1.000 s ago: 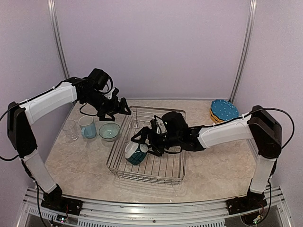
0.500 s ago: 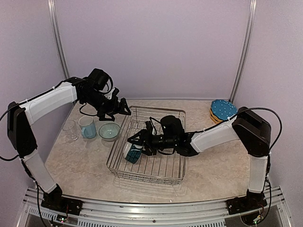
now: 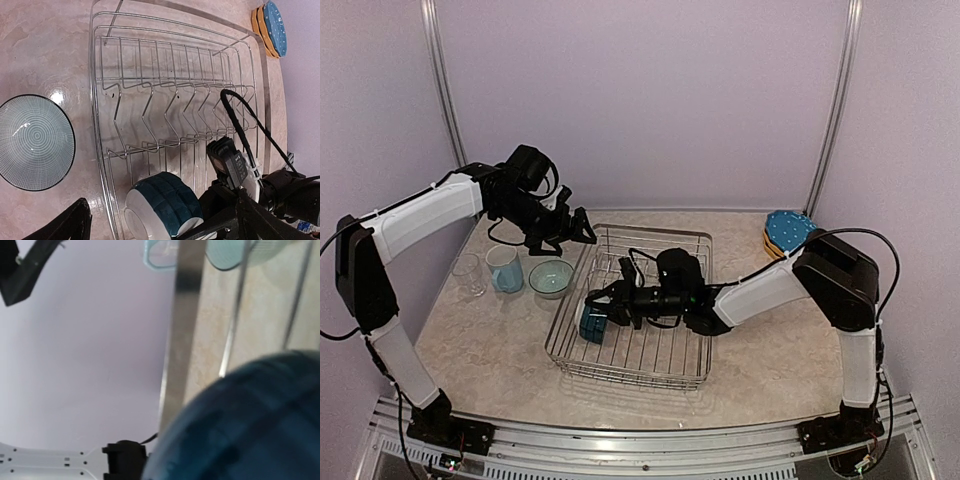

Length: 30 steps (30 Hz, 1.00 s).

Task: Unload the mixed dishes from the dish rack
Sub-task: Grab the bowl from the dish rack.

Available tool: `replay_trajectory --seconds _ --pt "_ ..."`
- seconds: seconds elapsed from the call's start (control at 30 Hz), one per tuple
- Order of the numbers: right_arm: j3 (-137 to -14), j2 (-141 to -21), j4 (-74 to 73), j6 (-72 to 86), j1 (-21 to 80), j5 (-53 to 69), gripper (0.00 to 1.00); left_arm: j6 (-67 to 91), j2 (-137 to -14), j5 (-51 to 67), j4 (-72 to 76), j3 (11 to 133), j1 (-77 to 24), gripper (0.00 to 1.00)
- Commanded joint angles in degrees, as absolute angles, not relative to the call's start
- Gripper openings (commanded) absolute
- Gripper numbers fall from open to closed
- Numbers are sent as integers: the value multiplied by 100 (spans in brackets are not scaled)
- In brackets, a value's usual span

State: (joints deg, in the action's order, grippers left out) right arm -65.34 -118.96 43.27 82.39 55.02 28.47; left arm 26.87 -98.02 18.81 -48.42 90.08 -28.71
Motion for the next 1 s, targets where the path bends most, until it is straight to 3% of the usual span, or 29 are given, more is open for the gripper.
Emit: replay_trajectory --seconds 0.0,0.27,0.47,0.67,0.83,0.97 --pt "-6681 -12258 4682 8526 5538 3006 18 2637 -9861 1808 -4879 9046 -2900 96" --pt "-6797 -12195 4933 8649 5536 3050 12 2637 -9844 1802 -4879 9053 -2899 96" --pt "-6961 -12241 5473 8798 5536 3129 0 2654 -9826 1730 -4863 9034 -2892 96" --pt "-7048 -12130 5544 8688 5523 3153 0 2693 -9708 1613 -4799 8977 -2849 96" --pt "-7283 -11677 4124 7337 5526 2991 0 2805 -9396 1555 -4535 8755 -2700 96" --pt "-7602 -11219 2149 5748 5532 2405 0 2886 -9114 1662 -4290 8574 -2550 96"
